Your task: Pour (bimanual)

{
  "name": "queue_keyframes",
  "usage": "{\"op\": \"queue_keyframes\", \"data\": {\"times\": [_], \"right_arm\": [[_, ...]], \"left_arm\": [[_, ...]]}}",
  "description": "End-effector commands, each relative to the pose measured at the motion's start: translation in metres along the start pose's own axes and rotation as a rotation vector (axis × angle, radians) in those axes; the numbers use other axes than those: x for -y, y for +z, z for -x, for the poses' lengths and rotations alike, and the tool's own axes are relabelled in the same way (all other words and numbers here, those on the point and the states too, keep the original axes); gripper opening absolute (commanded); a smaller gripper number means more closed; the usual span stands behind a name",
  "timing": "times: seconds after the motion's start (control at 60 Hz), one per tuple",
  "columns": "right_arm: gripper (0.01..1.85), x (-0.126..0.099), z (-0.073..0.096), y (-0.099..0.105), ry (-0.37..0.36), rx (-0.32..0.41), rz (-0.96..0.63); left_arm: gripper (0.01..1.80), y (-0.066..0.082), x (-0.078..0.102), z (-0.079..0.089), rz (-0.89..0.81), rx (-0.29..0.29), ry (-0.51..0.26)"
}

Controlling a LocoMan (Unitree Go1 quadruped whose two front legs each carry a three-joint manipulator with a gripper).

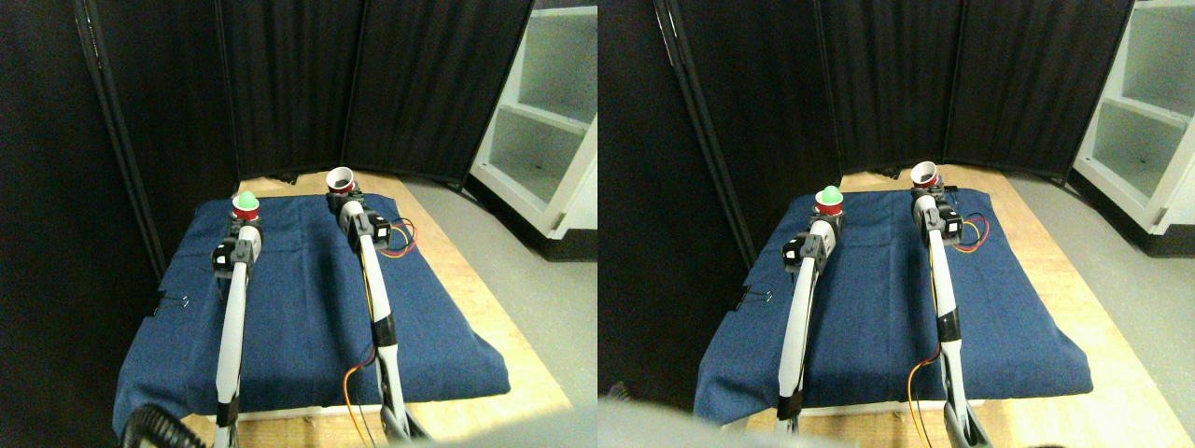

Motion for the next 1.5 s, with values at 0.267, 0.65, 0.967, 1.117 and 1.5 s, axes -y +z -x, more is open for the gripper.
{"op": "queue_keyframes", "data": {"times": [0.267, 0.65, 0.967, 1.117, 1.5], "right_arm": [[0.33, 0.022, -0.005, 0.001, -0.001, 0.033, 0.004], [0.33, 0.05, -0.005, -0.001, -0.048, 0.04, 0.064], [0.33, 0.059, -0.006, 0.001, -0.044, 0.017, 0.012], [0.33, 0.067, -0.01, 0.002, -0.087, 0.03, -0.017], [0.42, 0.081, -0.014, 0.003, -0.153, 0.044, -0.072]], "left_arm": [[0.33, -0.016, -0.007, -0.004, 0.068, 0.017, -0.038], [0.33, -0.016, -0.033, -0.012, 0.071, 0.035, -0.021], [0.33, -0.013, -0.041, -0.016, 0.075, 0.055, -0.003], [0.33, -0.015, -0.043, -0.018, 0.073, 0.07, 0.008], [0.33, -0.021, -0.053, -0.022, 0.069, 0.087, 0.055]]}}
